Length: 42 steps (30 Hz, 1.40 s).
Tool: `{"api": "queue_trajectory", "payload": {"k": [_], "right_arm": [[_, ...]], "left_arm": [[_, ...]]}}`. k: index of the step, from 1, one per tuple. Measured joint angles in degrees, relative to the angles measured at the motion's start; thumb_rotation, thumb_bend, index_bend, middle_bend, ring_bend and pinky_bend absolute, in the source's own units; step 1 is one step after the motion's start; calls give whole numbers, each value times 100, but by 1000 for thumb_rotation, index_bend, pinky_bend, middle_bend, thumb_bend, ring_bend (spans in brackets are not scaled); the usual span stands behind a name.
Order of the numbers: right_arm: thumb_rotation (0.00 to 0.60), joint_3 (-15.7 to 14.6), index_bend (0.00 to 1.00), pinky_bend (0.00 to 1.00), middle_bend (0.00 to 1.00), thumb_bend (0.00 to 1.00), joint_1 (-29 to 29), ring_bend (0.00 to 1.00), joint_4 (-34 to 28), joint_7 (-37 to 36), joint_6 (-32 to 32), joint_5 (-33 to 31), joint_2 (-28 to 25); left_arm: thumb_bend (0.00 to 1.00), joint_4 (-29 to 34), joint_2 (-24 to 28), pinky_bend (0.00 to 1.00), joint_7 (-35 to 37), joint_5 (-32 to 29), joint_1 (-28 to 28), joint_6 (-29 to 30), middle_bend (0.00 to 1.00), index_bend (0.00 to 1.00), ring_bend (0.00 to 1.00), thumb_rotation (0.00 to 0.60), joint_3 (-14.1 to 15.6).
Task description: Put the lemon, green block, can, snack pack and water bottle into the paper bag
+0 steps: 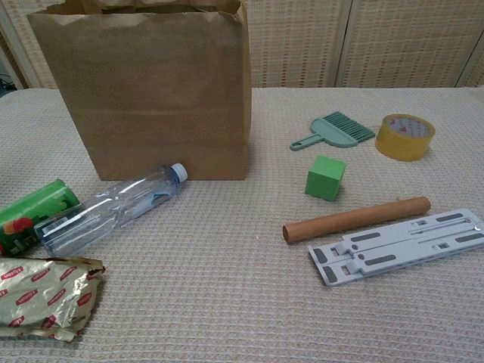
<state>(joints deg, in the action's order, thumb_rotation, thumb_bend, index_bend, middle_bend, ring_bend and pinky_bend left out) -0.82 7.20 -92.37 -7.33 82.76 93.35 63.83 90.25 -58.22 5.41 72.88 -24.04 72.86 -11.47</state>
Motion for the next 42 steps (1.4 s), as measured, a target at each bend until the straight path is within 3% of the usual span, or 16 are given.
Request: {"api": "queue_trajectory", "payload": {"k": [3,7,11,17,20,30,42], "right_arm": [[600,11,0,0,0,0,6,0,19,41,-1,-5,23],[600,19,0,0,0,0,18,0,43,68,-1,8,44],[600,11,0,0,0,0,18,0,41,37,-5,12,31],[600,-3,0,0,0,0,22,0,34,-44,-9,33,4],[600,-9,0,0,0,0,33,0,22,-79,-33,31,-12],[600,-22,0,0,0,0,47,0,-41,-143,-103,-18,-59],[600,-22,0,0,0,0,64,0,-108,-126,-208,-112,-78]], "left_arm": [[381,-849,-30,156,15,1244,46,121,36,39,23,600,479],[356,-2106,-142,30,-91,2921,-13,417,0,0,0,600,1102],[356,-3384,-377,0,-357,4441,-241,805,0,0,0,600,1741],[352,-4307,-900,0,-791,5776,-782,1224,0,0,0,600,2558],[352,-4509,-1122,0,-909,5934,-968,1275,0,0,0,600,2737],[353,-5011,-1293,0,-863,5796,-1163,1184,0,0,0,600,2865],[356,-5769,-1599,0,-658,5664,-1140,1063,0,0,0,600,3201]]}}
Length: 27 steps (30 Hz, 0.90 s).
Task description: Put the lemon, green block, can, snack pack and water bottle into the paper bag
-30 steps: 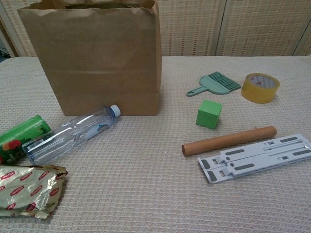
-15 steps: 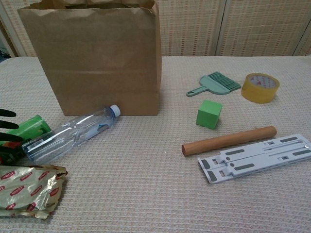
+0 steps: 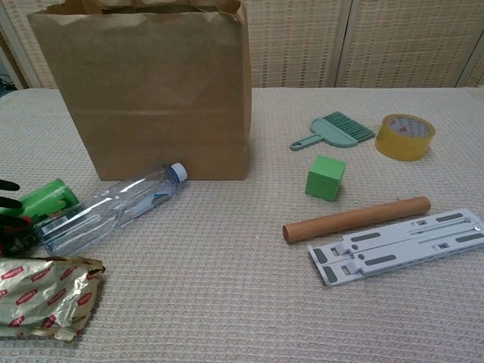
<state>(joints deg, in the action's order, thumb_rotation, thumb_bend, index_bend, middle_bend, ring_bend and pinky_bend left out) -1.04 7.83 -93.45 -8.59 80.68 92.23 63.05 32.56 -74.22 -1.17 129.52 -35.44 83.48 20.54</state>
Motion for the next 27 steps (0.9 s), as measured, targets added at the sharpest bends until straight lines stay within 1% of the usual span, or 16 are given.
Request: {"api": "queue_trajectory", "payload": {"k": [8,15,16,17,19,20,21,22,23,24,26,27], "right_arm": [[600,8,0,0,0,0,8,0,-26,15,-24,-26,-5],[600,12,0,0,0,0,11,0,-31,26,-40,-42,2],[600,12,0,0,0,0,11,0,-33,29,-40,-43,1],[600,13,0,0,0,0,10,0,-33,27,-39,-45,2],[600,14,0,0,0,0,10,0,-39,23,-39,-46,0],[600,13,0,0,0,0,9,0,-41,21,-38,-46,-1],[600,13,0,0,0,0,9,0,-40,17,-38,-45,-2],[600,12,0,0,0,0,9,0,-38,13,-39,-44,-2],[600,11,0,0,0,0,10,0,-39,10,-40,-41,-4],[600,11,0,0,0,0,10,0,-41,6,-40,-39,-6],[600,10,0,0,0,0,9,0,-41,-3,-35,-34,-8],[600,9,0,0,0,0,7,0,-40,-6,-32,-33,-9]], "left_arm": [[357,-470,-177,0,235,-195,121,-50,0,0,0,600,180],[360,-638,-400,1,349,-221,90,-44,0,0,0,600,340],[364,-648,-416,15,366,-224,81,-67,0,0,0,600,356],[373,-659,-442,46,377,-226,77,-96,0,2,0,600,384],[420,-675,-481,186,391,-230,73,-117,30,76,30,600,436],[469,-680,-492,325,408,-232,73,-111,117,196,112,600,467],[519,-681,-495,447,425,-231,72,-96,238,325,224,600,488],[561,-682,-494,552,436,-230,71,-73,371,433,343,600,504],[588,-682,-489,620,452,-230,69,-31,464,499,425,600,519],[607,-679,-479,669,475,-236,68,3,534,544,486,600,529],[637,-657,-439,739,525,-291,73,81,623,608,565,600,524],[654,-641,-415,764,531,-331,77,117,648,632,590,600,508]]}}
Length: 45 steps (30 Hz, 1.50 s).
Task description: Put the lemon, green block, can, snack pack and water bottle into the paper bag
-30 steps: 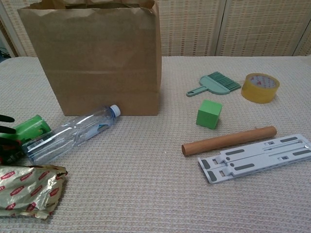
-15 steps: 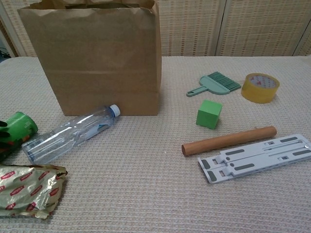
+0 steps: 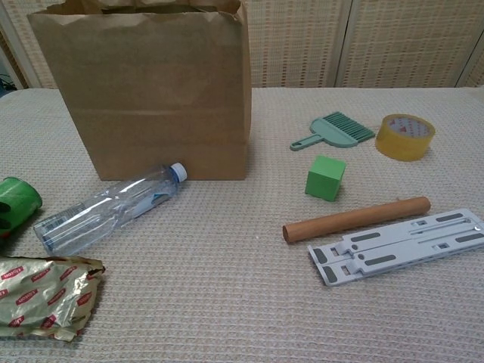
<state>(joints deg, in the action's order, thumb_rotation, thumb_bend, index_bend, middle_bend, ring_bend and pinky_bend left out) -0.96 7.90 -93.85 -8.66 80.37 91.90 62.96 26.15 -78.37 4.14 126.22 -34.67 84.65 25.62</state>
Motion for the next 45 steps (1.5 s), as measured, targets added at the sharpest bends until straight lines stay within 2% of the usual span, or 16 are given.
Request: {"api": "queue_trajectory", "payload": {"k": [4,10,16,21,25,35,38,41,45], "right_arm": [[600,3,0,0,0,0,-6,0,-6,-20,16,1,-5],[600,2,0,0,0,0,-15,0,-19,-30,29,6,-14],[600,3,0,0,0,0,-21,0,-17,-28,45,13,-7],[600,1,0,0,0,0,-23,0,-23,-18,44,14,-5],[600,-1,0,0,0,0,-24,0,-24,-20,38,12,-6],[600,-7,0,0,0,0,-29,0,-26,-20,39,16,-10],[600,-5,0,0,0,0,-30,0,-33,-32,41,15,-18],[600,-7,0,0,0,0,-33,0,-33,-53,49,22,-25],[600,-12,0,0,0,0,-28,0,-45,-77,33,25,-40]], "left_arm": [[683,117,133,786,16,-266,33,138,673,655,615,600,-168],[685,434,442,792,8,-978,151,364,683,665,622,600,-701],[687,899,760,806,158,-1926,306,520,700,682,639,600,-1431],[687,1596,901,799,466,-2928,435,553,699,679,639,600,-2202],[688,2576,945,794,779,-3719,519,508,697,670,639,600,-2809],[692,6307,1157,783,1429,-5609,516,194,692,664,639,600,-4483],[692,7258,1163,780,1519,-6015,428,73,690,664,637,600,-4932],[689,7873,1092,779,1445,-6205,273,-89,685,662,636,600,-5188],[681,8139,914,774,1182,-6256,109,-316,679,656,630,600,-5210]]}}
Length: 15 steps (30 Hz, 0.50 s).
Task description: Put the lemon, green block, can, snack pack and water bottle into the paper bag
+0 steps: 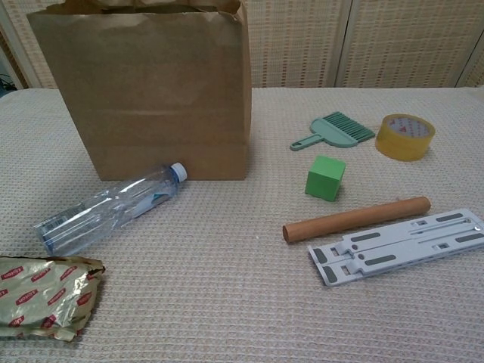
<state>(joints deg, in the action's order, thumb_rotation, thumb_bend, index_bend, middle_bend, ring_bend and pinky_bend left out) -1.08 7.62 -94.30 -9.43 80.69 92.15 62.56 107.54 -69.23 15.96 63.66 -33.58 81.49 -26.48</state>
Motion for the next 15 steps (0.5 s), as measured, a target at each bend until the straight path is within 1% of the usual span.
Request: {"api": "queue_trajectory", "payload": {"k": [3,5,8,9,11,12,13,15], "right_arm": [[600,-4,0,0,0,0,6,0,-9,-8,-22,-7,-9],[600,-5,0,0,0,0,10,0,-15,-11,-33,-11,-14],[600,-9,0,0,0,0,9,0,-24,-16,-33,-6,-21],[600,-10,0,0,0,0,9,0,-25,-15,-33,-4,-23],[600,-10,0,0,0,0,8,0,-28,-17,-35,-9,-29],[600,-9,0,0,0,0,9,0,-30,-18,-36,-11,-31],[600,-8,0,0,0,0,10,0,-34,-22,-38,-14,-36],[600,-7,0,0,0,0,12,0,-37,-35,-43,-17,-44]], "left_arm": [[677,-3,-206,771,-197,-7,-132,-168,675,652,626,600,66],[670,-118,-345,763,-341,-21,-238,-291,667,641,616,600,110],[634,-410,-550,708,-500,-30,-422,-505,611,582,559,600,167],[600,-513,-609,659,-548,-30,-486,-596,555,531,501,600,186],[515,-736,-717,519,-699,-45,-629,-836,380,384,325,600,238],[468,-800,-745,413,-787,-65,-686,-942,254,278,199,600,261],[438,-844,-766,318,-886,-96,-741,-1043,142,186,97,600,280],[424,-914,-805,222,-1127,-222,-864,-1255,35,106,18,600,304]]}}
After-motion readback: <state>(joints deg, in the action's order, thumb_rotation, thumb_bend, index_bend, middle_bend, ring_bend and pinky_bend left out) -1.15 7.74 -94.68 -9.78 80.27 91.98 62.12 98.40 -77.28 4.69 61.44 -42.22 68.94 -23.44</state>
